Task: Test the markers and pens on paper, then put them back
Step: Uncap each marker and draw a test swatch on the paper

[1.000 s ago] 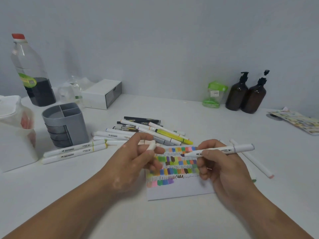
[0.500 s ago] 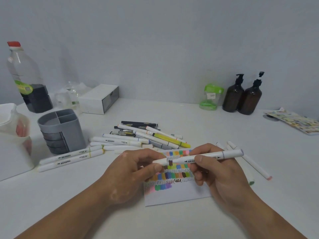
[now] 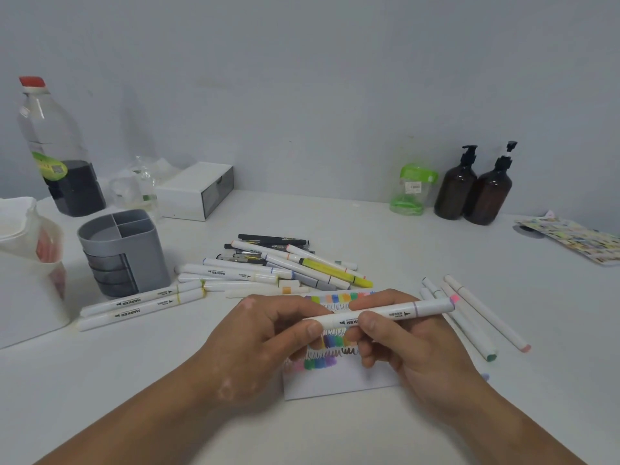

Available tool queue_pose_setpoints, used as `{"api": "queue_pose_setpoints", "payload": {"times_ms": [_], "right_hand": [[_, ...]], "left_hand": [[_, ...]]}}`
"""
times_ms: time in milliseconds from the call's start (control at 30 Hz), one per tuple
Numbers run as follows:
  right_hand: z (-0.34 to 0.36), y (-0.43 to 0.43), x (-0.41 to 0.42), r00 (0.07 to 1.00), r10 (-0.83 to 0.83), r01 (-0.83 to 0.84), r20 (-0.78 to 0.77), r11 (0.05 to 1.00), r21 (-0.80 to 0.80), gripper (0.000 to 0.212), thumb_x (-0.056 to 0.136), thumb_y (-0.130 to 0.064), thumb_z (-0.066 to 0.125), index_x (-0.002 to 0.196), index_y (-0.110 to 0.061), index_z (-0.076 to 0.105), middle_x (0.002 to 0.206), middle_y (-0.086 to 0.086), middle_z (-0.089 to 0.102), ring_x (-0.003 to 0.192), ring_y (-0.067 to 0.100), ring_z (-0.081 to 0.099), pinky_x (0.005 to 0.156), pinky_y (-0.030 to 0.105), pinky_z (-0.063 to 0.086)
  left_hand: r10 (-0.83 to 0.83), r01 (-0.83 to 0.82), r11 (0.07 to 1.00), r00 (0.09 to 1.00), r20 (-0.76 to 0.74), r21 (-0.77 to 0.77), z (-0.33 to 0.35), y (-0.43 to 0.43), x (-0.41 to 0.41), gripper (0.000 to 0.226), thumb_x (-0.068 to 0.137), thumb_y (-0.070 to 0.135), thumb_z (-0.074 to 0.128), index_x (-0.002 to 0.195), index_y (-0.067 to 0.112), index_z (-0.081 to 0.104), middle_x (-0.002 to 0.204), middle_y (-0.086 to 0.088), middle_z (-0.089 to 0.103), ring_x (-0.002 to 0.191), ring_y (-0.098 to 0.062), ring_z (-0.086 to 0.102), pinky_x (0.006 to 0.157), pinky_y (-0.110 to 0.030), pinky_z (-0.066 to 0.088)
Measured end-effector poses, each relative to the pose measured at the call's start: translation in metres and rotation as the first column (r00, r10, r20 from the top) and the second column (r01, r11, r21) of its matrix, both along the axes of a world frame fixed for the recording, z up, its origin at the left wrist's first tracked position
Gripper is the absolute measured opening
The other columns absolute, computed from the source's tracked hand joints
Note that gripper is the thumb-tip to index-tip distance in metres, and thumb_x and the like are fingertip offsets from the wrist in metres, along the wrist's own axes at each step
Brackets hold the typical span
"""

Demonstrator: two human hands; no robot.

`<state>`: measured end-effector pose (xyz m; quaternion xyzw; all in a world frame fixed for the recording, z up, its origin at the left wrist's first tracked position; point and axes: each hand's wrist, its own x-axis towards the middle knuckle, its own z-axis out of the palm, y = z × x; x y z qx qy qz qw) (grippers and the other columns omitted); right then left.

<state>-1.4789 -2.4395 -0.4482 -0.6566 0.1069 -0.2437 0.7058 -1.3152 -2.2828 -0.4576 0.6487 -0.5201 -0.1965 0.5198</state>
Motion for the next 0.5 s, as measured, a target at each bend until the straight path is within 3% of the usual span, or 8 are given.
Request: {"api": "queue_pose_setpoints", "payload": {"times_ms": [67, 167, 300, 367, 433, 500], "right_hand": [[0.000, -0.001, 0.000, 1.000, 0.007, -0.007, -0.007, 1.000, -0.014, 0.021, 0.081, -0.027, 0.085, 0.098, -0.016, 0.079, 0.079, 0.019, 0.071, 0.065, 0.023, 0.063, 0.058, 0.028, 0.054], [0.004, -0.008, -0.004, 0.996, 0.093, -0.093, -0.004, 0.996, -0.002, 0.057, 0.071, -0.050, 0.089, 0.111, -0.011, 0.078, 0.088, 0.023, 0.071, 0.069, 0.024, 0.062, 0.058, 0.032, 0.054], [0.013, -0.022, -0.015, 0.903, 0.429, -0.409, -0.015, 0.869, 0.278, 0.085, 0.076, -0.063, 0.077, 0.134, -0.001, 0.065, 0.124, 0.029, 0.066, 0.089, 0.027, 0.064, 0.064, 0.035, 0.058], [0.017, -0.024, -0.017, 0.869, 0.489, -0.448, -0.069, 0.840, 0.306, 0.081, 0.077, -0.062, 0.077, 0.132, -0.004, 0.067, 0.128, 0.028, 0.066, 0.089, 0.026, 0.066, 0.062, 0.033, 0.058], [0.018, -0.022, -0.014, 0.896, 0.377, -0.355, -0.234, 0.925, 0.133, 0.051, 0.074, -0.052, 0.082, 0.114, -0.021, 0.077, 0.115, 0.021, 0.075, 0.077, 0.019, 0.066, 0.060, 0.028, 0.054], [0.017, -0.016, -0.010, 0.892, 0.248, -0.295, -0.379, 0.953, -0.069, 0.029, 0.072, -0.045, 0.078, 0.099, -0.034, 0.075, 0.099, 0.013, 0.080, 0.068, 0.011, 0.063, 0.061, 0.022, 0.047]], "left_hand": [[0.041, -0.043, 0.999, 0.996, 0.076, 0.017, 0.000, 0.001, 0.003, 0.015, 0.094, 0.039, 0.065, 0.105, 0.042, 0.073, 0.080, 0.008, 0.072, 0.066, -0.008, 0.062, 0.062, -0.023, 0.052], [0.104, -0.110, 0.994, 0.978, 0.180, 0.023, 0.001, -0.001, 0.007, 0.021, 0.095, 0.033, 0.066, 0.106, 0.050, 0.069, 0.083, 0.012, 0.069, 0.075, -0.012, 0.064, 0.065, -0.018, 0.049], [0.165, -0.168, 0.986, 0.968, 0.191, -0.002, 0.001, -0.001, 0.015, 0.026, 0.094, 0.021, 0.069, 0.104, 0.044, 0.072, 0.090, 0.010, 0.070, 0.084, -0.014, 0.065, 0.073, -0.019, 0.051], [0.173, -0.176, 0.984, 0.955, 0.240, -0.009, 0.000, 0.000, 0.018, 0.027, 0.093, 0.021, 0.071, 0.105, 0.045, 0.072, 0.095, 0.011, 0.070, 0.089, -0.015, 0.064, 0.077, -0.023, 0.052], [0.146, -0.152, 0.988, 0.944, 0.296, -0.003, 0.000, 0.000, 0.014, 0.030, 0.091, 0.023, 0.072, 0.107, 0.049, 0.069, 0.094, 0.014, 0.068, 0.087, -0.015, 0.063, 0.075, -0.022, 0.051], [0.111, -0.116, 0.993, 0.935, 0.337, -0.005, -0.002, -0.002, 0.008, 0.032, 0.090, 0.024, 0.074, 0.108, 0.049, 0.069, 0.092, 0.017, 0.065, 0.084, -0.014, 0.061, 0.072, -0.016, 0.048]]}}
